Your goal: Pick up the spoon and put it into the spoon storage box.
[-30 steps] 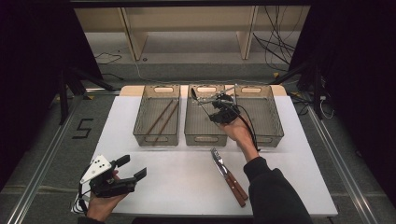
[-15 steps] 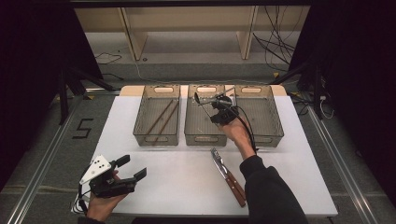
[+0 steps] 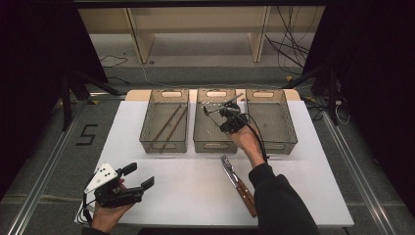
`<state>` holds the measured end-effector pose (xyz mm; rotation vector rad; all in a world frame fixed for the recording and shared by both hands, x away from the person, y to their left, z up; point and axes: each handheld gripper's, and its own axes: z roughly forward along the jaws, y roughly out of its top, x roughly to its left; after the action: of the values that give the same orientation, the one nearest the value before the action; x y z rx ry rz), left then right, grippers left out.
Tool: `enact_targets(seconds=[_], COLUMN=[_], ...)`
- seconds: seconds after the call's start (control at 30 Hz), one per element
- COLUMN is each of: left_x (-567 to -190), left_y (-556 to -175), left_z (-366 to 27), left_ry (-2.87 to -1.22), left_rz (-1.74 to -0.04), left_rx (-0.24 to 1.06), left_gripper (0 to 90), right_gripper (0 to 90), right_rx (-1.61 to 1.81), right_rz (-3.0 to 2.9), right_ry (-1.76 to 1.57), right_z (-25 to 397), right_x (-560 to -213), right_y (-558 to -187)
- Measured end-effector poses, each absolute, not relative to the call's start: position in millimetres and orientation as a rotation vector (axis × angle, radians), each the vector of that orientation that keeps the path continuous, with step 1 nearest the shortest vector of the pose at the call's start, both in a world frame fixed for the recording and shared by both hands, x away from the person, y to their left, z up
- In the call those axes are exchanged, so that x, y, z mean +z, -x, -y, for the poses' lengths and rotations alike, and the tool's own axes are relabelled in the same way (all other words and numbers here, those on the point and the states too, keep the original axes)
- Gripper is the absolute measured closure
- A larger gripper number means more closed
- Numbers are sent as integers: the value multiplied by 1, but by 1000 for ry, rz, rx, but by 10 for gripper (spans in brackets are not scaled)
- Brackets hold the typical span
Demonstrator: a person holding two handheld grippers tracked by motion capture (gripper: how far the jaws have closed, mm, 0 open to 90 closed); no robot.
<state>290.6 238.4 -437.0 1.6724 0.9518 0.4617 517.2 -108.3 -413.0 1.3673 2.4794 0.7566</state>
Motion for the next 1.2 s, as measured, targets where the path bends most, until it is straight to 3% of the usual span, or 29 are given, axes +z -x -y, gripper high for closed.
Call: enact_targets(seconds=[0.2,0.3,0.7,1.2], left_x=[-437,-437,-437,-437], left_y=[-291,-291,-291,-291], left_z=[-238,-238,-237,-237], left_ry=[-1674,-1673,-1674,-1673], left_rz=[-952,-953,-956,-959], left_rx=[460,460,458,459], left_gripper=[161,160,160,160], right_gripper=[883,617,429,339], right_rx=[731,785,918,1073], right_rz=[-2501,-2464,-2468,-2478], right_ry=[-1356,-1354,-1275,-1160], right_z=[105,104,117,136], right_x=[-417,-413,-392,-363], right_y=[-517,-517,-503,-450])
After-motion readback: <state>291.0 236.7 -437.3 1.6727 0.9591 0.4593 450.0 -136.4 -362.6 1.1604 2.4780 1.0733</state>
